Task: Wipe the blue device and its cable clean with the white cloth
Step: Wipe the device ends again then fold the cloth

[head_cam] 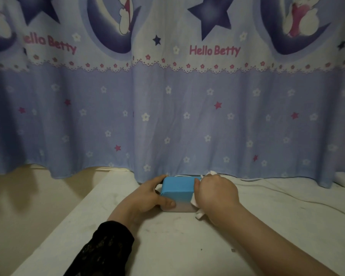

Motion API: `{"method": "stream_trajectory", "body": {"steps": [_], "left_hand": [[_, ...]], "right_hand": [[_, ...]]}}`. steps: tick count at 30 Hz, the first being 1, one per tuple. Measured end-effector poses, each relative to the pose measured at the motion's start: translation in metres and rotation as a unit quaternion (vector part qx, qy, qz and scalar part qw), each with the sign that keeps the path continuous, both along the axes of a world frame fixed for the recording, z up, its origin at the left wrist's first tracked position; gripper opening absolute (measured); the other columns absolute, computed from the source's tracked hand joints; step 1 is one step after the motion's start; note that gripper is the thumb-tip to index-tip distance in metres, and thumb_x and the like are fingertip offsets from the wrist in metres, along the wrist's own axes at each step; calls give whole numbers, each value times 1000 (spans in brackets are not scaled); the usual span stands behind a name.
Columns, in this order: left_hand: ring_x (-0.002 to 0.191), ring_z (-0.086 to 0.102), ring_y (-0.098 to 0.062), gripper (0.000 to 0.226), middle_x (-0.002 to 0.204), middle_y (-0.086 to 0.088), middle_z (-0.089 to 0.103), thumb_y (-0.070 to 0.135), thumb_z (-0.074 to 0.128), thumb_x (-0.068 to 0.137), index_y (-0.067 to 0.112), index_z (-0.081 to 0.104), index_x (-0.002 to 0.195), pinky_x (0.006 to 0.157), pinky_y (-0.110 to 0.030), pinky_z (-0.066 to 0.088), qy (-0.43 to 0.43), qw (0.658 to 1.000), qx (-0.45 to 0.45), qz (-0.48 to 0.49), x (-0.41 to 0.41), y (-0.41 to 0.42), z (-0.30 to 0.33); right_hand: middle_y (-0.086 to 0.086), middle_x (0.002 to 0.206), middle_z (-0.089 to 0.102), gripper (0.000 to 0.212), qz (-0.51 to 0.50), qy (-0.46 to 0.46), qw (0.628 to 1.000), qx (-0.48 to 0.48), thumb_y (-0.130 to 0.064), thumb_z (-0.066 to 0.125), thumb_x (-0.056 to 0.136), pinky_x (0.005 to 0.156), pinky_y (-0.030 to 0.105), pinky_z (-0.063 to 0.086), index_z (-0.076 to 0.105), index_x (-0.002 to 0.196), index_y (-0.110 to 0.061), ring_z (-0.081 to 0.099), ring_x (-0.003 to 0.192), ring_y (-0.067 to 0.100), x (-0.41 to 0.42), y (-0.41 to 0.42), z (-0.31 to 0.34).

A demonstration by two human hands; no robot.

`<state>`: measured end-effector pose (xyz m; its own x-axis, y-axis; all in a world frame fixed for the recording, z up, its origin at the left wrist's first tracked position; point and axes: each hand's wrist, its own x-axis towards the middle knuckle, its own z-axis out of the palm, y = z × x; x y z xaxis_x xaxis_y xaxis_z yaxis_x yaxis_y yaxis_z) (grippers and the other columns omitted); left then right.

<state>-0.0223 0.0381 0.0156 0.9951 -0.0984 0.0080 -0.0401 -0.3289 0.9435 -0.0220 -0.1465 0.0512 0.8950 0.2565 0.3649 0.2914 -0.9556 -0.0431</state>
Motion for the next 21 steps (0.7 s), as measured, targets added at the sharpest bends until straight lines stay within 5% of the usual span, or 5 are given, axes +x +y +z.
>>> {"method": "stream_trajectory", "body": {"steps": [5,9,12,18,21], "left_hand": [[90,65,-18,67,109,-6,66,1,77,66,30,53,121,62,-17,54,5,1000,-1,-5,1,1,-2],[83,63,-10,51,96,5,65,-4,73,71,36,56,98,59,-13,53,0,1000,-13,-18,0,1,-1],[87,62,-11,55,101,3,63,-2,76,69,37,56,102,62,-14,54,4,1000,-23,-16,0,1,-1],[98,64,-20,68,116,1,63,9,82,58,37,57,114,75,-25,56,-16,1000,-3,-20,-2,3,1],[105,60,-19,68,115,4,60,2,81,64,41,53,113,84,-24,55,-44,999,7,-11,-2,4,1]], "right_hand": [[8,111,65,28,-16,40,998,-45,-17,47,84,69,27,37,64,106,-14,60,102,27,5,-6,0],[12,114,64,33,-69,58,989,113,-28,37,95,80,28,43,63,104,-9,58,105,28,15,-18,0],[16,113,64,43,-69,129,972,182,-42,39,93,79,30,44,63,102,-7,59,102,31,27,-28,-6],[1,73,64,23,-11,277,862,425,-36,64,82,48,18,43,63,79,-13,59,63,13,38,-45,-1],[9,75,71,22,12,341,791,508,-24,74,76,59,25,53,66,85,-6,66,63,21,42,-48,-3]]}}
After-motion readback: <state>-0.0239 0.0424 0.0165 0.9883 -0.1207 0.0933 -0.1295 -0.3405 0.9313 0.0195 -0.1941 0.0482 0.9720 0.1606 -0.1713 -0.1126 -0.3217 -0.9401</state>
